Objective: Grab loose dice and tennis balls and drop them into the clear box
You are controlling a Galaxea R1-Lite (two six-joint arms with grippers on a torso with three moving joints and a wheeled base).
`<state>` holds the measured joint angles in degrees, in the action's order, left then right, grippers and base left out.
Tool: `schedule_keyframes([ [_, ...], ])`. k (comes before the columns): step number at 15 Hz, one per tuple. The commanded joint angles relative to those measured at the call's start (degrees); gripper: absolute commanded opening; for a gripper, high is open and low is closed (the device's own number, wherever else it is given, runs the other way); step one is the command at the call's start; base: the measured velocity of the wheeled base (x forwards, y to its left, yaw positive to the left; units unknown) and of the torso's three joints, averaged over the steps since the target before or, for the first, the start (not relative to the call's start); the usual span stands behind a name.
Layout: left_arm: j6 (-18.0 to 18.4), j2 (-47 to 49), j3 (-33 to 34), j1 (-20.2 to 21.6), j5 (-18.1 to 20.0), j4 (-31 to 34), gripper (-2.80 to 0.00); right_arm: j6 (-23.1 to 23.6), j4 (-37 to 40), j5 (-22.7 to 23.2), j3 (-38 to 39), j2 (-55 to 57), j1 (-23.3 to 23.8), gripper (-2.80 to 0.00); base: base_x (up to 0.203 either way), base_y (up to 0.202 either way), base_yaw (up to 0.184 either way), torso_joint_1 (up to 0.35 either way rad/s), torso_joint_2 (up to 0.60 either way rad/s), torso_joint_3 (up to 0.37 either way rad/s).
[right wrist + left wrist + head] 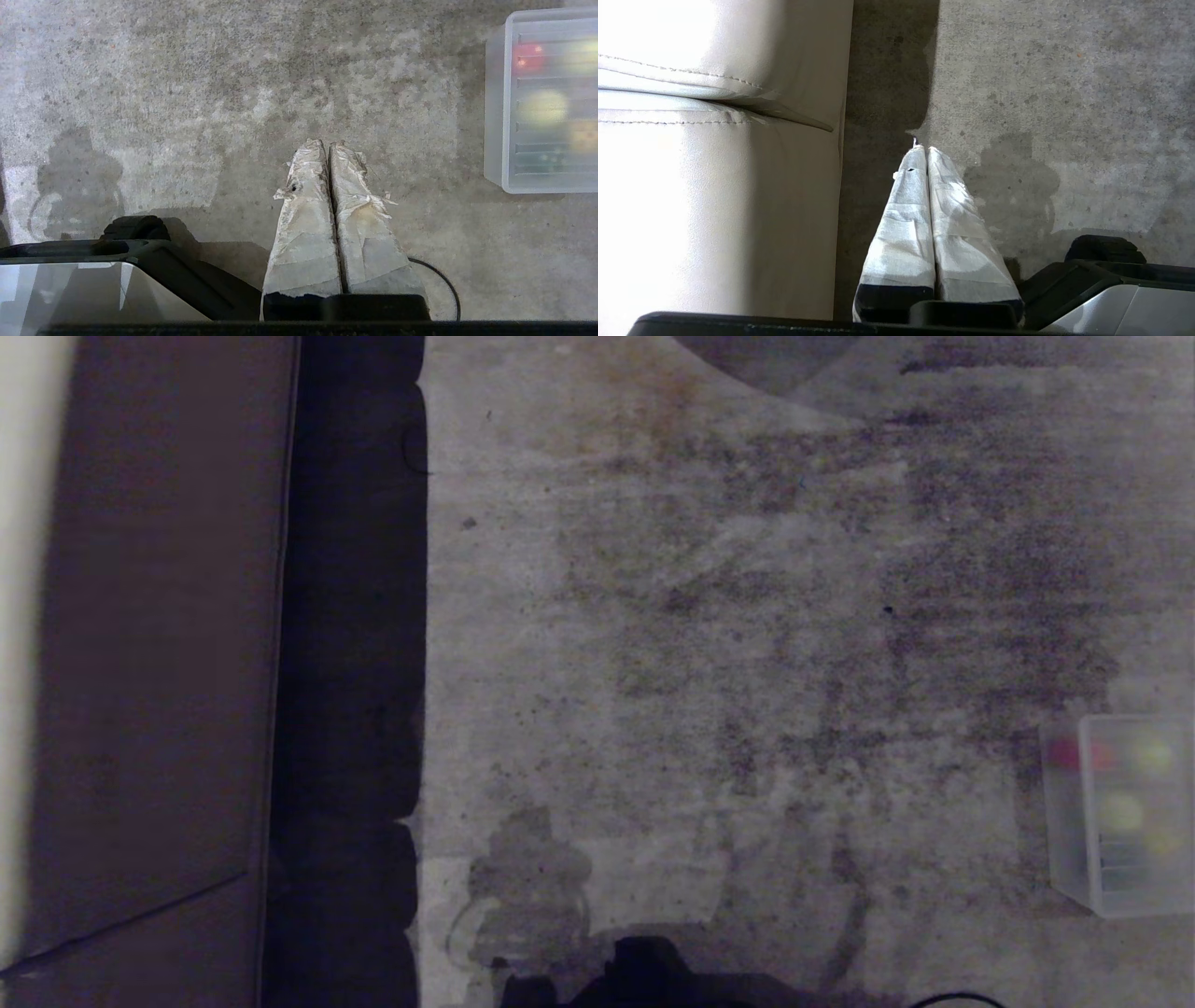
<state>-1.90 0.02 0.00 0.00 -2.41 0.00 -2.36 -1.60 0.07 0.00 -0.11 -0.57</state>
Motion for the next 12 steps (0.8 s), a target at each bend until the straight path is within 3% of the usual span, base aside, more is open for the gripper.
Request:
schedule_keyframes([
  [1, -0.03, 0.06, 0.09, 0.0, -0.05, 0.0, -2.8, -0.01, -0.07, 0.01, 0.62, 0.14, 0.02, -2.8, 0.0, 0.0, 0.0, 0.0, 0.0, 0.0],
  [8, -0.08, 0.01, 0.09, 0.0, -0.03, 0.0, -2.8, -0.01, -0.07, 0.01, 0.62, 0.16, -0.01, -2.8, 0.0, 0.0, 0.0, 0.0, 0.0, 0.0],
  [12, -3.0, 0.06, 0.09, 0.0, -0.66, -0.18, -2.8, -0.01, -0.07, 0.01, 0.62, 0.11, -0.04, -2.8, 0.0, 0.0, 0.0, 0.001, 0.0, 0.023],
])
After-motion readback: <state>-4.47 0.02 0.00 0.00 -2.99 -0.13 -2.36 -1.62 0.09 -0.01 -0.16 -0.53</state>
